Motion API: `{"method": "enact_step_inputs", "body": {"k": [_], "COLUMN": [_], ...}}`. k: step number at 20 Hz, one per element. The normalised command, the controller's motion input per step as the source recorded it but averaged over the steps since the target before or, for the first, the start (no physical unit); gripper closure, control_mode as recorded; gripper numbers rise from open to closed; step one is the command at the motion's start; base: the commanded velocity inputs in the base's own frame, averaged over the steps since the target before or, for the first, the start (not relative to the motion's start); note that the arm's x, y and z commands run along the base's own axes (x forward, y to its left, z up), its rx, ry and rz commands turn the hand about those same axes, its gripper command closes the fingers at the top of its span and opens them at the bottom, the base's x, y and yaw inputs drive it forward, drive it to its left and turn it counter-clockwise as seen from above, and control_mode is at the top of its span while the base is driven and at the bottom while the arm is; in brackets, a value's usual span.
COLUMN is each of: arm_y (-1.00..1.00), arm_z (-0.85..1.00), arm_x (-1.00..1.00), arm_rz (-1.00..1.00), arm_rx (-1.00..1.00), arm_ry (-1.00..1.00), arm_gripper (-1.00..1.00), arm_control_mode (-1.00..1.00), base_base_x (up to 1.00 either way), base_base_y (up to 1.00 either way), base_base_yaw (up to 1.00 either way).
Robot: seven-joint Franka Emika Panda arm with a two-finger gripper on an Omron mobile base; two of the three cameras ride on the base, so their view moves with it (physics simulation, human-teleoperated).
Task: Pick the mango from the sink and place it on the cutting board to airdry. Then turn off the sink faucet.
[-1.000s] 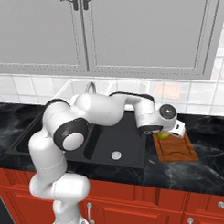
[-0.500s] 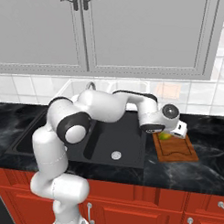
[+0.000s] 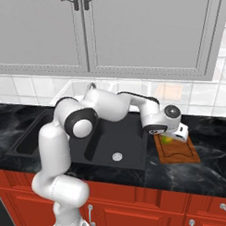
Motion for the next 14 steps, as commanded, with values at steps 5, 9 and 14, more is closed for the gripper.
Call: {"method": "enact_step_inputs", "body": {"k": [5,9,14], "arm_y": [-0.10,-0.11,-0.09], "arm_z": [-0.19,-0.14,-0.13], "arm_x": [0.08,0.07,0.09], "arm_rz": [0.00,0.00,0.00], "arm_rx": [0.01,0.01,0.01], "arm_ry": [0.04,0.02,0.02], "arm_gripper": [1.00,1.00,1.00], "arm_control_mode": [-1.00,-1.00,-1.00], "base_base_x": [0.00,0.00,0.00], "base_base_y": [0.00,0.00,0.00], "base_base_yaw": [0.00,0.00,0.00]}}
